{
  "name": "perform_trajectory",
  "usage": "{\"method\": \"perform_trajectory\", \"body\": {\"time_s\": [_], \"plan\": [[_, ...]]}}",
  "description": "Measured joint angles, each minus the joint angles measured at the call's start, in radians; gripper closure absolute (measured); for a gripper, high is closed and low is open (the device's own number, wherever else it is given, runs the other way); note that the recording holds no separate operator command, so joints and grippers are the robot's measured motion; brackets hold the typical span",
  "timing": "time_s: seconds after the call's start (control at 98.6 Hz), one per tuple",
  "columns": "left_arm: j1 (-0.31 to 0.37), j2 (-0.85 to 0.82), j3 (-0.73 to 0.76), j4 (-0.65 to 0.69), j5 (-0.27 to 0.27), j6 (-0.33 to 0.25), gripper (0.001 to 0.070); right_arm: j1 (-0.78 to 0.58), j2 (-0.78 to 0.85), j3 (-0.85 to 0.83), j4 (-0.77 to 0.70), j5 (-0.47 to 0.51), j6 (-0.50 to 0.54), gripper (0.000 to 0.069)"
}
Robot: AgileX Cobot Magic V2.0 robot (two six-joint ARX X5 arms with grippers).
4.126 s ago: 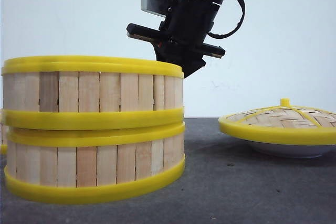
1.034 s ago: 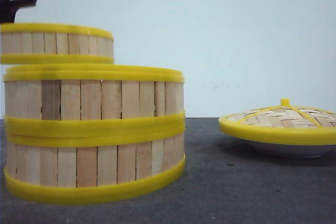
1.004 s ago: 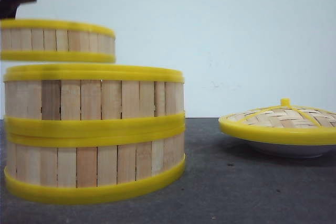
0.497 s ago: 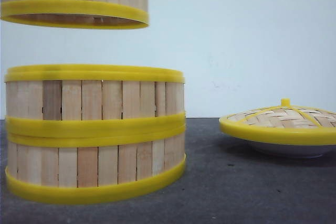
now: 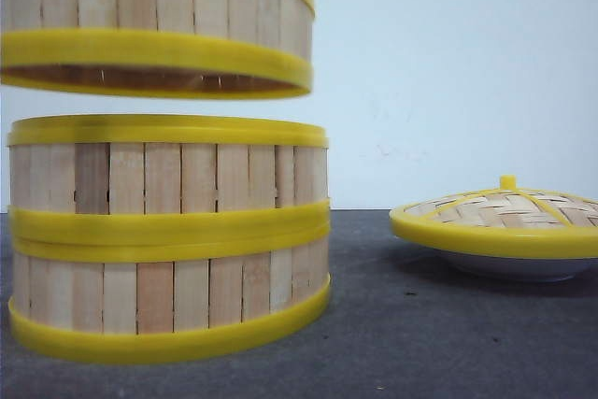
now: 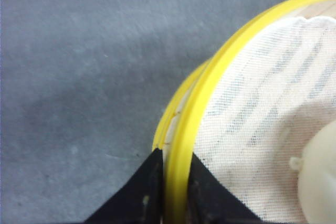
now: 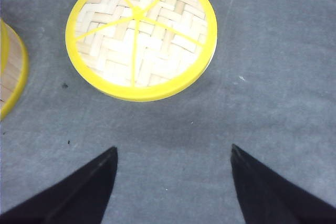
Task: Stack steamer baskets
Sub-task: 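Lower the held basket onto the two-basket stack and open the left gripper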
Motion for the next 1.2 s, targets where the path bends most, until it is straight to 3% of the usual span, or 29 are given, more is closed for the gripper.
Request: {"method": "perform_trajectory", "body": {"time_s": [0.375,0.517,1.196], "plan": [[-0.020,0.000,-0.047,0.105,-0.013,-0.008,0.0684,0.000,0.000,0.000,0.008,0.000,0.000,0.0266],[-0.019,0.005,-0.047,0.101,-0.040,-0.008,0.0684,0.000,0.000,0.000,0.008,0.000,0.000,0.0266],[-0.019,0.102,-0.047,0.115,-0.032,-0.015,0.0685,0.000,0.000,0.000,0.008,0.000,0.000,0.0266]]}}
